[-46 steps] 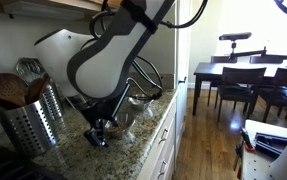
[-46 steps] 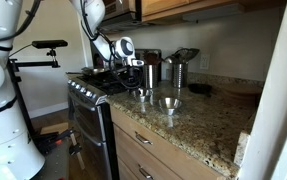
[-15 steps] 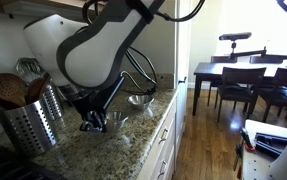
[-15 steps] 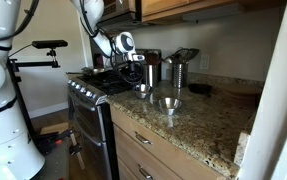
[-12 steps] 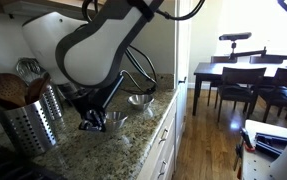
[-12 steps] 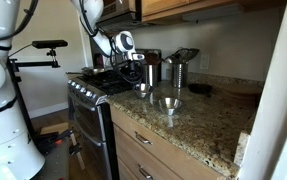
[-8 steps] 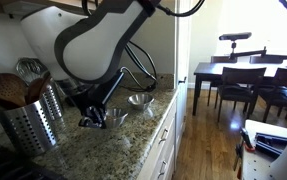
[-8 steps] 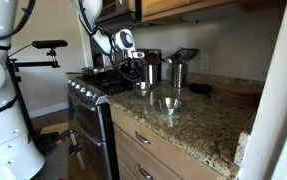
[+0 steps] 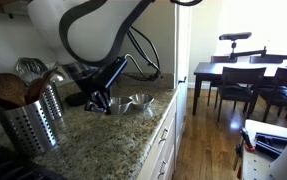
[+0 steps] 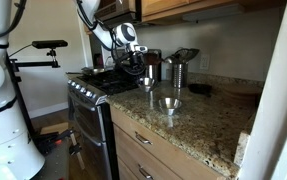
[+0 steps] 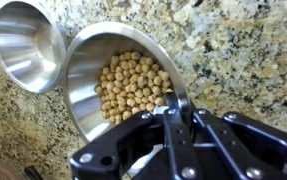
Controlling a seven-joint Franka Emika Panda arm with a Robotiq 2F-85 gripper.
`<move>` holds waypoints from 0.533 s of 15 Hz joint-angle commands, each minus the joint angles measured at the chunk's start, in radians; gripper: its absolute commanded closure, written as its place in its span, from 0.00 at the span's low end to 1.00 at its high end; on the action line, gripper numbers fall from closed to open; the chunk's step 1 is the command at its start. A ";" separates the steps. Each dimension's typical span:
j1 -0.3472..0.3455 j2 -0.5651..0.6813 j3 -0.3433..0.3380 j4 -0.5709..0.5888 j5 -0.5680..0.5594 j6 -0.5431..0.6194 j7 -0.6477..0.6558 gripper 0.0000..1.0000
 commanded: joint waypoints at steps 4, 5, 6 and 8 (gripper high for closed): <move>-0.039 -0.048 -0.011 -0.033 -0.022 -0.010 0.007 0.93; -0.045 -0.047 -0.012 -0.031 -0.020 -0.010 0.004 0.93; -0.053 -0.049 -0.013 -0.036 -0.016 0.001 -0.002 0.93; -0.064 -0.055 -0.017 -0.042 -0.017 0.004 -0.002 0.93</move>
